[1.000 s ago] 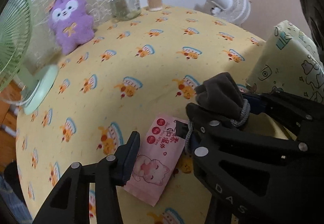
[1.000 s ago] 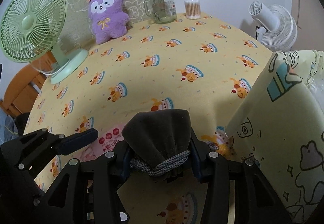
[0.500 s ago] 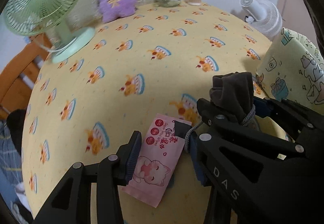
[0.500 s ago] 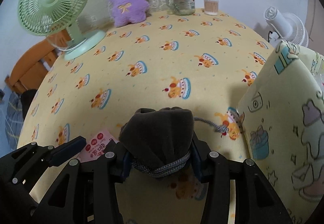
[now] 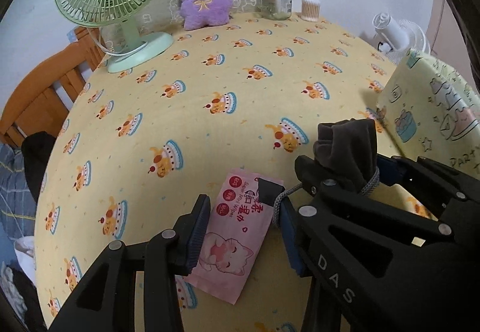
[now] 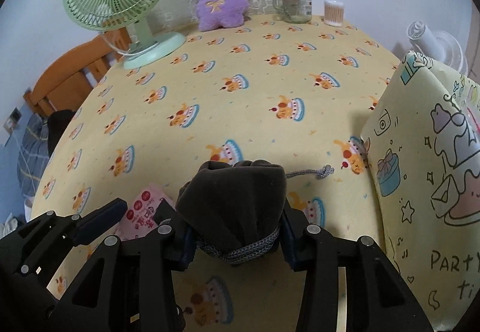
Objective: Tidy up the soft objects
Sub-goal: 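Grasp the grey drawstring pouch with the right gripper while the left grasps the pink wipes pack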
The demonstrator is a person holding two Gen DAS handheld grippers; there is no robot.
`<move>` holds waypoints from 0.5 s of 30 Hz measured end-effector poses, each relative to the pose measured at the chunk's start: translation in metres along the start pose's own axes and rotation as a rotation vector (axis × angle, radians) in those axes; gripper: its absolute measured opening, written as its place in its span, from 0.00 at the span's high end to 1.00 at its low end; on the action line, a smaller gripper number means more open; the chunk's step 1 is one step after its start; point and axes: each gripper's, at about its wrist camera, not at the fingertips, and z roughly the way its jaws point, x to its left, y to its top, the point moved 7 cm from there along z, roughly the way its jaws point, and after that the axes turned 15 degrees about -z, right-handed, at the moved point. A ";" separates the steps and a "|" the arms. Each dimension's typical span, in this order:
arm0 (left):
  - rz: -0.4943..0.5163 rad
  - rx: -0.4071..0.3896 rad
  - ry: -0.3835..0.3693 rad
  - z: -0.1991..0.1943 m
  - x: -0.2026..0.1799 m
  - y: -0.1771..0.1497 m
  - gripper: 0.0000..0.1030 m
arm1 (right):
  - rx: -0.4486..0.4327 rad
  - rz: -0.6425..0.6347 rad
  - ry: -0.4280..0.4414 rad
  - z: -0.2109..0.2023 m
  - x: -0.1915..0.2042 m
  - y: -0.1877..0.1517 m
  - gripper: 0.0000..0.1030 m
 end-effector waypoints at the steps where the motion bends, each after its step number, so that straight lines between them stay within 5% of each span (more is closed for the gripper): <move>1: 0.001 0.000 -0.008 -0.003 0.000 0.001 0.54 | -0.002 -0.001 -0.008 -0.003 0.001 0.001 0.54; 15: -0.002 -0.128 -0.047 -0.050 -0.007 0.033 0.66 | -0.094 -0.014 -0.042 -0.053 -0.001 0.034 0.54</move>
